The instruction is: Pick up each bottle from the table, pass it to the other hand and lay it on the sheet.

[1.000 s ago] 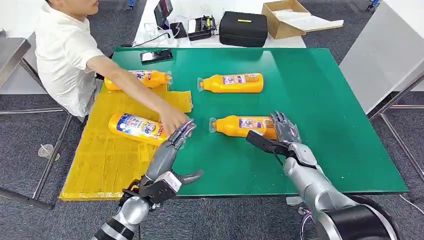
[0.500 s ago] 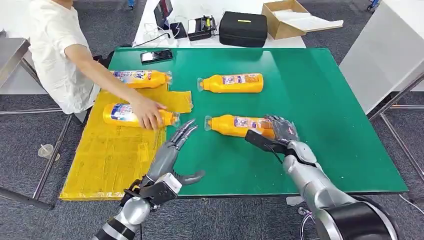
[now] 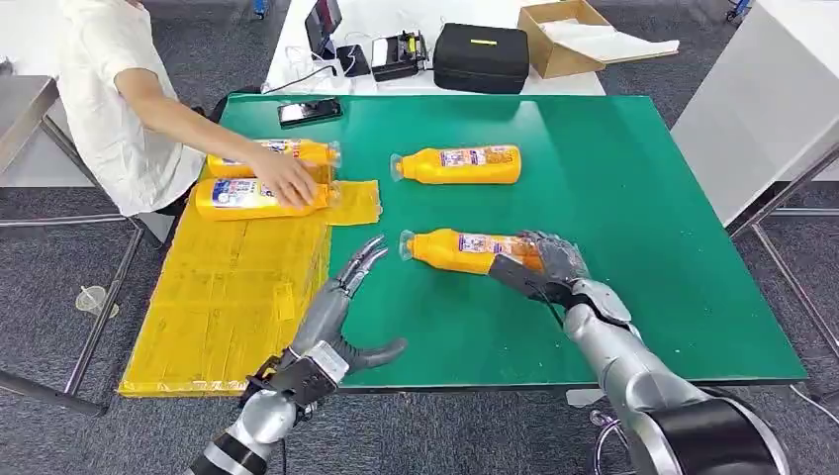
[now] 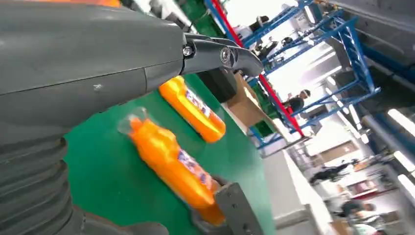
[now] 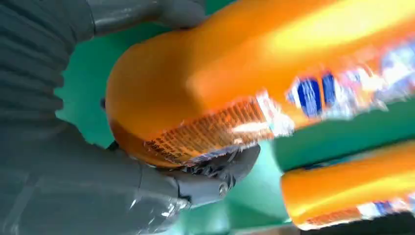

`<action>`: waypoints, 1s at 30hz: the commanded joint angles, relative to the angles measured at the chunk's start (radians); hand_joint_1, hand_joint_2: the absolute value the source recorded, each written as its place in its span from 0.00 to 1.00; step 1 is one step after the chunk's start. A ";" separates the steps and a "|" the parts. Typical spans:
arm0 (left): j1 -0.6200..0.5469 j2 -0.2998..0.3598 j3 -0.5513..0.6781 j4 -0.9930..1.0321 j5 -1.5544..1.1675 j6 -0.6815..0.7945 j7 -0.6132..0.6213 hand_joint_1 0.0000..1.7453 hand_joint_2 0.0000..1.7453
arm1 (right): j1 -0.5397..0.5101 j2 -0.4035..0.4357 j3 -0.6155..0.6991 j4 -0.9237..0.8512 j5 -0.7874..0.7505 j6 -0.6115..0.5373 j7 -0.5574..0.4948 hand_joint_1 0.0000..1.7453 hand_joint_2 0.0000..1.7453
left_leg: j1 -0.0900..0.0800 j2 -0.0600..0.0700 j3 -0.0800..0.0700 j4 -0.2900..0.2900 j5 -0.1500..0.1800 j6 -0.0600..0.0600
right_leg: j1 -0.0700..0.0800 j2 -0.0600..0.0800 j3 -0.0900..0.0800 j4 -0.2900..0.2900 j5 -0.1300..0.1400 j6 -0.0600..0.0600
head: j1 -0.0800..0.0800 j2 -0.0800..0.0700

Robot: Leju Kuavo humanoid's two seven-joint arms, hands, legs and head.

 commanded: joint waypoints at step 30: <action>0.055 -0.087 0.037 0.112 0.750 -0.123 0.162 0.00 1.00 | 0.334 0.240 0.087 -0.415 -0.636 0.184 -0.151 1.00 1.00 | 0.005 0.007 0.007 0.000 -0.006 -0.002 | 0.004 0.005 0.006 0.000 -0.003 -0.008 | 0.000 0.000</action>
